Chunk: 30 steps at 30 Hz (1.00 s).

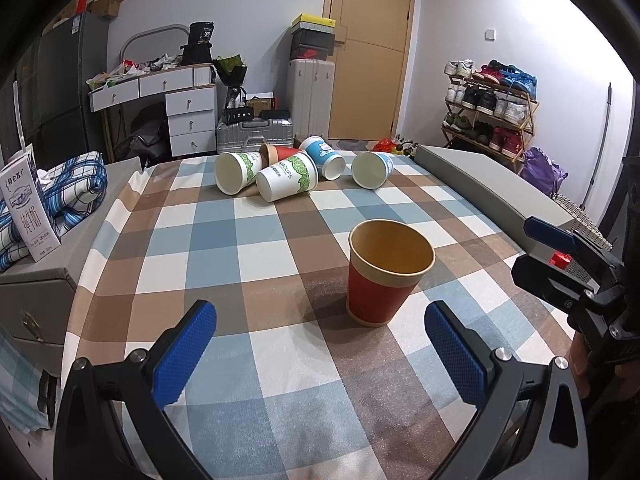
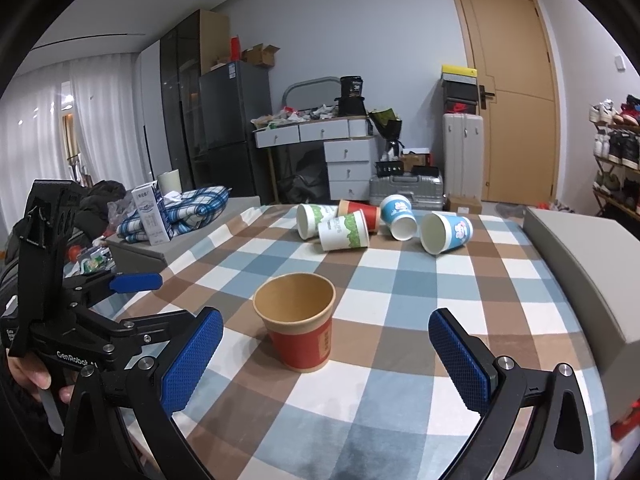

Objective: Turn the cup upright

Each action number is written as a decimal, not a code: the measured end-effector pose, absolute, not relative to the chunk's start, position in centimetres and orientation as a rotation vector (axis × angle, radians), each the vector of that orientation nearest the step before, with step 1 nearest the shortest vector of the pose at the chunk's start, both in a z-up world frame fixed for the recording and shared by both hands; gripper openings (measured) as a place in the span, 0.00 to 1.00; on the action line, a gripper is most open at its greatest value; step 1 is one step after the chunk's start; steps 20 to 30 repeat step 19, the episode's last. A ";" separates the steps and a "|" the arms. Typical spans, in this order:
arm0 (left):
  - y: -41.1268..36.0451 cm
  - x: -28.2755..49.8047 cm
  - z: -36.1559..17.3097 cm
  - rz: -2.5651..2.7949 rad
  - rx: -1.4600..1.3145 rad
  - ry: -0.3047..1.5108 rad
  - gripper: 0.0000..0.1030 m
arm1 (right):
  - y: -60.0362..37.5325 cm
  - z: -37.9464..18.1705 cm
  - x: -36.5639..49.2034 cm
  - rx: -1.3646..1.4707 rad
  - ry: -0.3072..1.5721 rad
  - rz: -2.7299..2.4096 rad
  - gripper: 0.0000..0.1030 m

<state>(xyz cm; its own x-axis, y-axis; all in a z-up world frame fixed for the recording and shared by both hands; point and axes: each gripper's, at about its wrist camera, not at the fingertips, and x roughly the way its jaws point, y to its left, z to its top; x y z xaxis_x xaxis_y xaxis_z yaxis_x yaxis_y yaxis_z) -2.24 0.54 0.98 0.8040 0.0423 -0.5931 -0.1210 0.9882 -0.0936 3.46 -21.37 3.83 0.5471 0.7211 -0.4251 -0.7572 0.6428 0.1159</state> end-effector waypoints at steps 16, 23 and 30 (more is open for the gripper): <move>0.5 -2.2 1.0 0.085 -0.130 0.628 0.98 | -21.2 3.9 3.6 -0.086 0.463 0.881 1.00; 0.4 -2.2 1.0 0.083 -0.133 0.631 0.98 | -21.2 3.9 3.6 -0.085 0.462 0.884 1.00; 0.4 -2.2 1.0 0.083 -0.133 0.631 0.98 | -21.2 3.9 3.6 -0.085 0.462 0.884 1.00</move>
